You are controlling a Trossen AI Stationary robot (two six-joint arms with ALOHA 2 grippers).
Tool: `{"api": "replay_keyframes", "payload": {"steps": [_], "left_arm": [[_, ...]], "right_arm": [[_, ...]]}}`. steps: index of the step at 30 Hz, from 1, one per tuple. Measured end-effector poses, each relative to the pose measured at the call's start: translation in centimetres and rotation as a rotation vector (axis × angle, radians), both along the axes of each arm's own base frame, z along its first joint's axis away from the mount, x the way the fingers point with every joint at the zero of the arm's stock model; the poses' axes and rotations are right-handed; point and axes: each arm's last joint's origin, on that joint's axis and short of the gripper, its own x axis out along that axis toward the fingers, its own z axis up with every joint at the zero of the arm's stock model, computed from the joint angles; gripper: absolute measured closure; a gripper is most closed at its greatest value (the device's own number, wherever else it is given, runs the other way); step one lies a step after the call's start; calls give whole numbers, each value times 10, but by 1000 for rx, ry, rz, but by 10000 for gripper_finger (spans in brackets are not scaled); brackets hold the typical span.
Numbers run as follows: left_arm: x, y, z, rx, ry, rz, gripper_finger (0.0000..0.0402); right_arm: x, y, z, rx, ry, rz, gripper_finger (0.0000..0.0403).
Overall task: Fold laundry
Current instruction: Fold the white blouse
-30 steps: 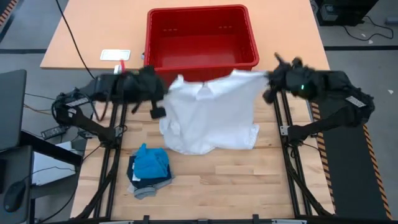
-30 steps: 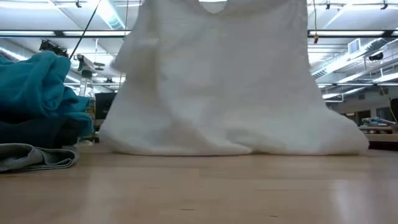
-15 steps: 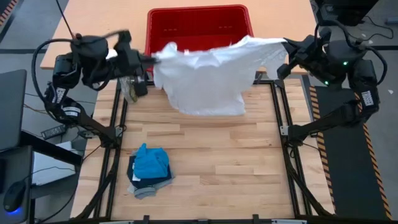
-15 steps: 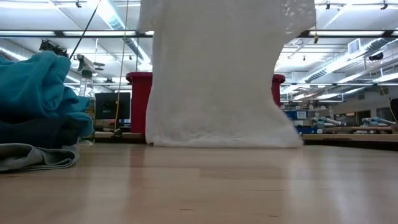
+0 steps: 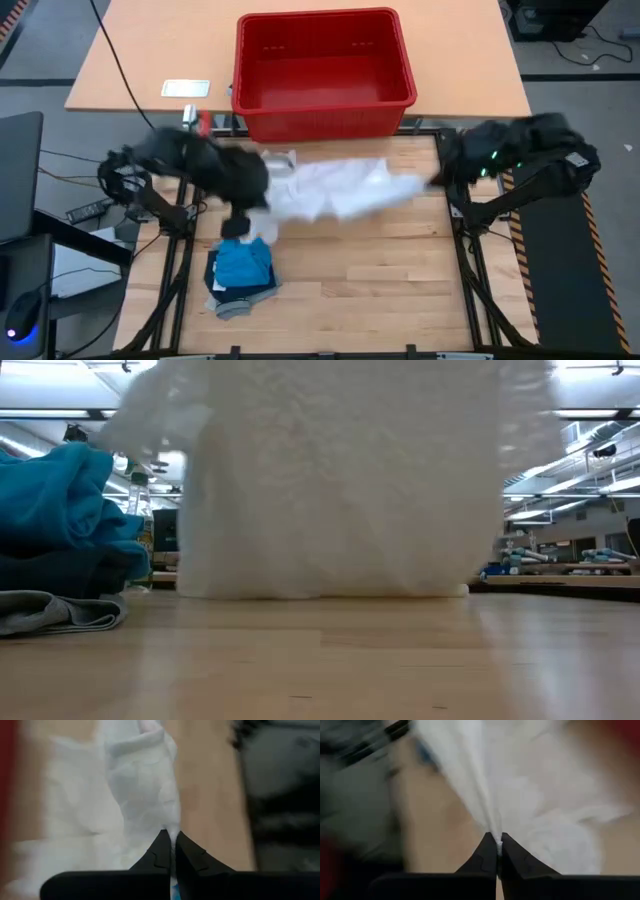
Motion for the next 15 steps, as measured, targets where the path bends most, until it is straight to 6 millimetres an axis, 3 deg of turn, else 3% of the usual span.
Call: {"api": "replay_keyframes", "payload": {"steps": [4,9,12,15], "left_arm": [[28,-31,-48,-95,205,-104,392],[50,-58,-103,-144,318,-157,391],[52,-59,-120,-164,374,-149,391],[54,-47,-129,-140,404,-126,391]], "right_arm": [[9,27,-39,265,214,119,396],[20,58,-90,414,426,186,396],[25,62,-109,399,416,199,396],[32,53,-120,328,375,154,396]]}}
